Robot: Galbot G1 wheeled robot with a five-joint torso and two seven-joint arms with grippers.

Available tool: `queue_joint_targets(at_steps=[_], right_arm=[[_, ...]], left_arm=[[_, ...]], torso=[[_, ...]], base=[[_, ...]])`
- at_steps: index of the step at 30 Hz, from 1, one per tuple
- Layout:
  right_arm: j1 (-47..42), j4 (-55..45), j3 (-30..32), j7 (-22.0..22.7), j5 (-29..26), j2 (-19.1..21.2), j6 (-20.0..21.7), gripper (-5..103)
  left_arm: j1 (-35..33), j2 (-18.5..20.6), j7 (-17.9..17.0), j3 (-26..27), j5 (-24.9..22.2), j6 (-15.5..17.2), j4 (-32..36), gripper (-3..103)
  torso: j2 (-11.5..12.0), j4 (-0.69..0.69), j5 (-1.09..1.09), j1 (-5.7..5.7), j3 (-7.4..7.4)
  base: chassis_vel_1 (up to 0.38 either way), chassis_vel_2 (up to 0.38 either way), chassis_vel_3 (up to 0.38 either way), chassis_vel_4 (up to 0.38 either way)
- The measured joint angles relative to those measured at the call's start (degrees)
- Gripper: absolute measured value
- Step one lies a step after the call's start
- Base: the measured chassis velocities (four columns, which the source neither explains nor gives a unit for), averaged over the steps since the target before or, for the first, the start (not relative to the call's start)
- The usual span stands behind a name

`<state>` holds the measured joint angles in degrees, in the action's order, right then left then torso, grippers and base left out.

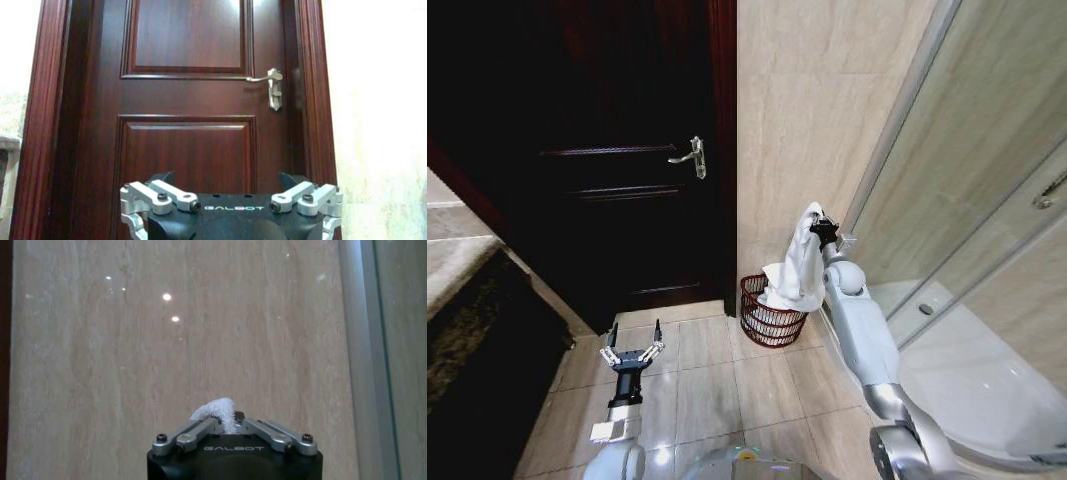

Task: Discard the used towel into the hamper.

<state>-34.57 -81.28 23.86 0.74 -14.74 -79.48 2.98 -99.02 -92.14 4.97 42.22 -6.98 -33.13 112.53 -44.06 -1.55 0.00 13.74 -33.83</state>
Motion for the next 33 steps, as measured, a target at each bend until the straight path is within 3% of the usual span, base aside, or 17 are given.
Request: queue_joint_targets(at_steps=[33], right_arm=[[-6.52,-5.10,3.29,-1.20,-0.18,1.64,-0.02,1]], left_arm=[[0.13,0.00,1.08,-0.58,0.47,-0.26,0.02,100]], torso=[[8.34,0.01,0.00,-3.52,4.82]], base=[[-0.037,0.034,0.035,-0.038]])
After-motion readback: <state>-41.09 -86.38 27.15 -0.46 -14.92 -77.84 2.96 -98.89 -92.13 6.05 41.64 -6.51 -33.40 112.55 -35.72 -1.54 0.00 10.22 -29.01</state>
